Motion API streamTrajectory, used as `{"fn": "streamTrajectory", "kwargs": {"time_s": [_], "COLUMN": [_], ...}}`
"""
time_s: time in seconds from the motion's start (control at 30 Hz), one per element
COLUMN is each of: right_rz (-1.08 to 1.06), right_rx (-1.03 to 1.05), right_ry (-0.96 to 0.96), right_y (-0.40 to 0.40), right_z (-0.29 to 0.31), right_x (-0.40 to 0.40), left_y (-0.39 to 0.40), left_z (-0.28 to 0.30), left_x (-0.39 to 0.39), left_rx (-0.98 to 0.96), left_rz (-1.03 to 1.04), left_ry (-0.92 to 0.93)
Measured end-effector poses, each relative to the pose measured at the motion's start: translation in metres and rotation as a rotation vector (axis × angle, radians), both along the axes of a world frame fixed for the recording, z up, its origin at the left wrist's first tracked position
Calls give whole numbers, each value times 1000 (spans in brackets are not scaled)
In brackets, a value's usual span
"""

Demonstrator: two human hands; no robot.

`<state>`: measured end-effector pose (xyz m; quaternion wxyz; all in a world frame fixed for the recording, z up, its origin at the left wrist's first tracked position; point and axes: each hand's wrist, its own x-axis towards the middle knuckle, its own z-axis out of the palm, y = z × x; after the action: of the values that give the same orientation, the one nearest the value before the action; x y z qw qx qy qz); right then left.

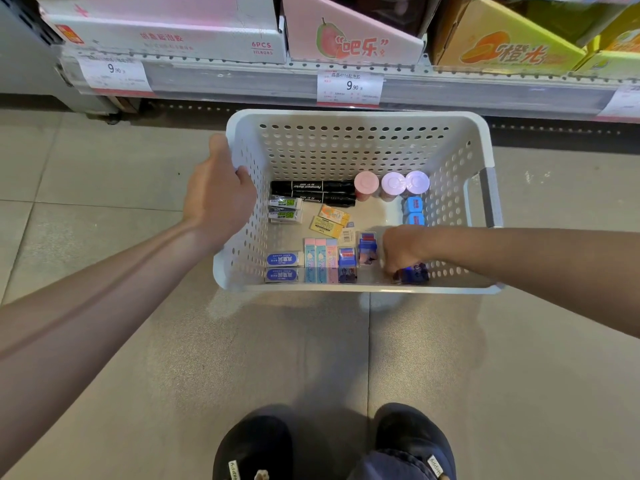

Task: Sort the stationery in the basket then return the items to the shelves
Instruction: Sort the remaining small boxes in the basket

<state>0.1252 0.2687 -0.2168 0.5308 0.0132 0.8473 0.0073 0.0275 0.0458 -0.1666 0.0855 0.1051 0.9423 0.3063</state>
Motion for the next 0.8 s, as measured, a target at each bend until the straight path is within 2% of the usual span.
{"fn": "streamTrajectory", "kwargs": {"time_s": [0.13, 0.27, 0.37, 0.43, 0.53, 0.67, 0.8], "right_rz": [71, 222, 224, 125, -133, -535, -672], "right_rx": [32, 72, 20, -108, -315, -479, -543], "right_ry": [-116, -83, -57, -33, 30, -36, -96], "right_y": [8, 5, 7, 12, 22, 29, 31], "right_z": [4, 6, 6, 10, 15, 15, 13], "right_x": [-2, 4, 1, -6, -17, -21, -23], "left_y": [0, 1, 1, 1, 2, 3, 2], "left_z": [-1, 0, 1, 1, 1, 2, 2], "left_x": [0, 1, 1, 1, 1, 1, 1], "left_rx": [-1, 11, 9, 3, -11, -25, -40], "left_rz": [8, 11, 12, 12, 15, 23, 25], "left_ry": [-9, -24, -22, -18, -10, -6, -1]}}
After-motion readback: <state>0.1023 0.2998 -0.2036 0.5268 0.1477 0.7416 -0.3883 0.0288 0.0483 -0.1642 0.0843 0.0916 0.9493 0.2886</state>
